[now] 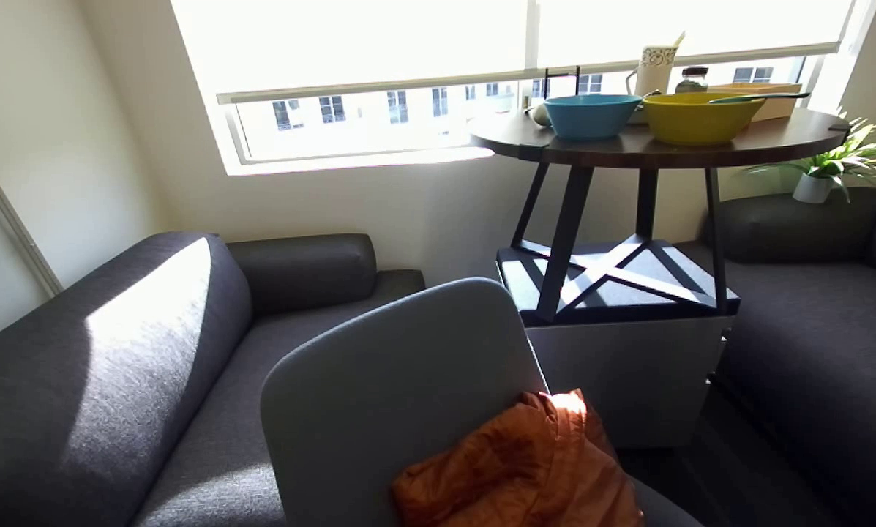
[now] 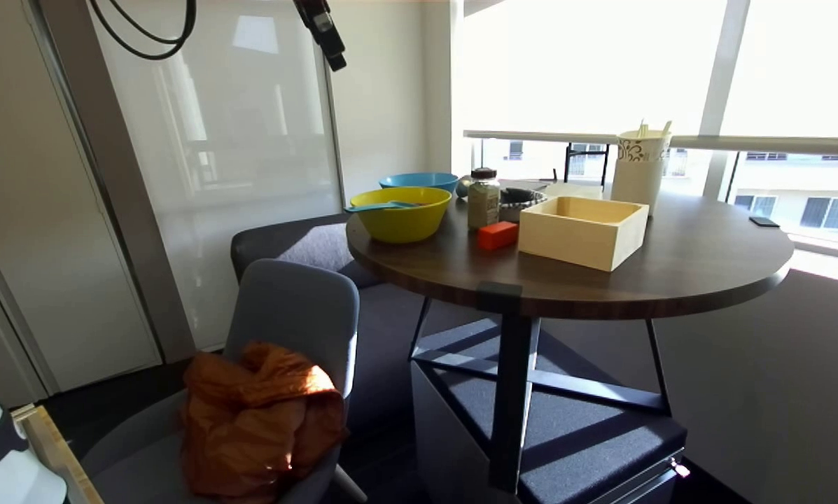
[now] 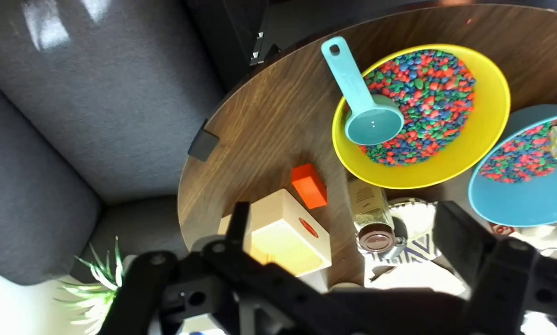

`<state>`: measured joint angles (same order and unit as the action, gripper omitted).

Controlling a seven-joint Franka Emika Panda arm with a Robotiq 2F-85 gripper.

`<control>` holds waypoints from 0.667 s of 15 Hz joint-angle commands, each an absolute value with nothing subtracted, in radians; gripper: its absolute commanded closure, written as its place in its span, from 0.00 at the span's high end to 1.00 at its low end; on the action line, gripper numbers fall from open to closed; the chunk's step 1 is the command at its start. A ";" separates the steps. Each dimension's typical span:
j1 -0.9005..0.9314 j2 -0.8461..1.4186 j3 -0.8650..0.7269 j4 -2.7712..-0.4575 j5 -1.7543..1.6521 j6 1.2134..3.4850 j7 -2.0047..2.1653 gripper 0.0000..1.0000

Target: Pick up the square bowl and pour all its contents into the blue bowl, put the square bowl back on the table

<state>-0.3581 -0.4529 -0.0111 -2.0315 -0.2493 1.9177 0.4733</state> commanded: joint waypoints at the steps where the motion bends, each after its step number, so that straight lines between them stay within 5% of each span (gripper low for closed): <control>1: -0.379 -0.337 -0.055 -1.895 -0.266 1.806 0.579 1.00; 10: -0.386 0.093 -0.294 -1.452 -0.136 1.565 0.675 1.00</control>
<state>-0.3846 -0.0694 -0.2442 -1.6490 -0.1973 1.6793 0.6270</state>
